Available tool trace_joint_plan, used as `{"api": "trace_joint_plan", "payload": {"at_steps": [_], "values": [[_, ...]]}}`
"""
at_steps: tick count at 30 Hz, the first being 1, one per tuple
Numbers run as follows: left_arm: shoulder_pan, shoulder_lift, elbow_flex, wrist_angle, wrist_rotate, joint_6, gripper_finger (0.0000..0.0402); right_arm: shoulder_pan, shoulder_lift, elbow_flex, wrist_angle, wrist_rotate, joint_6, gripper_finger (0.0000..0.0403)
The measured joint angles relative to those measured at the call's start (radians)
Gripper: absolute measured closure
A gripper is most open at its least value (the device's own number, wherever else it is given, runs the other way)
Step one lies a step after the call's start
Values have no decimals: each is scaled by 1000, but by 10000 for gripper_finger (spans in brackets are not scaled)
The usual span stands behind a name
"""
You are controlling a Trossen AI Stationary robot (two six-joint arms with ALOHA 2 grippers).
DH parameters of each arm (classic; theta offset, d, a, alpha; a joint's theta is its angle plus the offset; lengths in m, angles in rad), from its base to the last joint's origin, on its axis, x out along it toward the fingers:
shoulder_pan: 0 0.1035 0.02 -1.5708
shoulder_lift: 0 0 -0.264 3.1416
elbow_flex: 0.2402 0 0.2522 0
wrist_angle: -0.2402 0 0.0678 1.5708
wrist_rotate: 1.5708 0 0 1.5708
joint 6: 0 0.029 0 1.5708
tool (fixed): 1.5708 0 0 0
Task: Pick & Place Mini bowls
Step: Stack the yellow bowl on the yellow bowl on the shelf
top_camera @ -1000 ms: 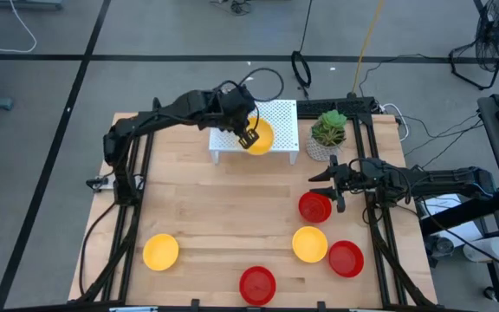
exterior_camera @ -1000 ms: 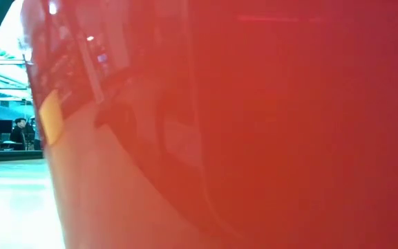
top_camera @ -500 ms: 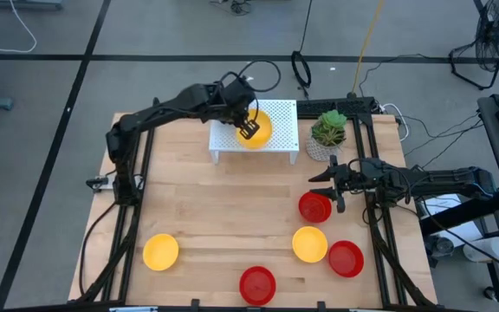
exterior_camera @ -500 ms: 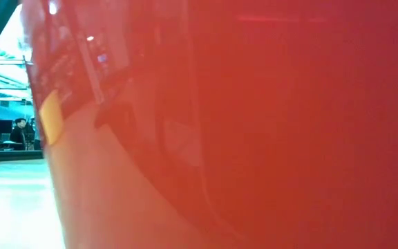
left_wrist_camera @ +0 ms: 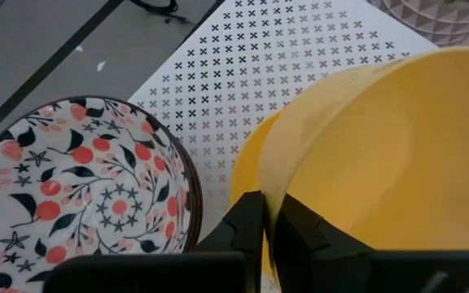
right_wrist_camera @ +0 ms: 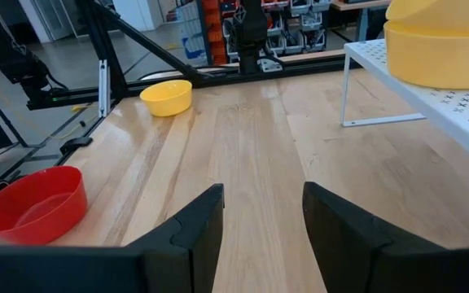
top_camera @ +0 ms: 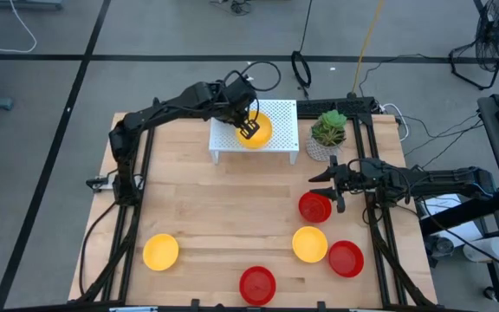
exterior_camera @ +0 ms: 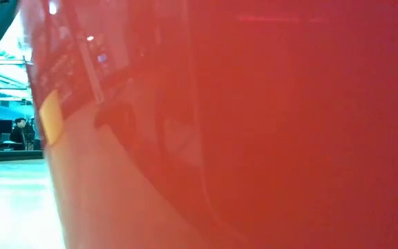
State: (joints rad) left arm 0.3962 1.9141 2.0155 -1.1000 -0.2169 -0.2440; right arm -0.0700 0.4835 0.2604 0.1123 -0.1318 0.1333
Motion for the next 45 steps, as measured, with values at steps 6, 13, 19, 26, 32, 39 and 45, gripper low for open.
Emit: {"api": "trace_joint_plan", "payload": {"at_steps": [6,13,19,26,32,39,45], "values": [[1,0,0,-5,4,-1,395,0,0,0,0,0,0,248],[2,0,0,-10,3,0,374,0,0,0,-14,0,0,248],[2,0,0,-26,3,0,372,0,0,0,-18,0,0,248],[2,0,0,-26,-2,-1,371,0,0,0,-18,0,0,248],[2,0,0,-21,-53,-55,366,0,0,0,-19,0,0,248],[-4,-13,0,-16,-39,-91,291,0,0,0,-19,0,0,248],[-29,-59,-1,-1,11,-70,219,0,0,0,-19,0,0,248]]}}
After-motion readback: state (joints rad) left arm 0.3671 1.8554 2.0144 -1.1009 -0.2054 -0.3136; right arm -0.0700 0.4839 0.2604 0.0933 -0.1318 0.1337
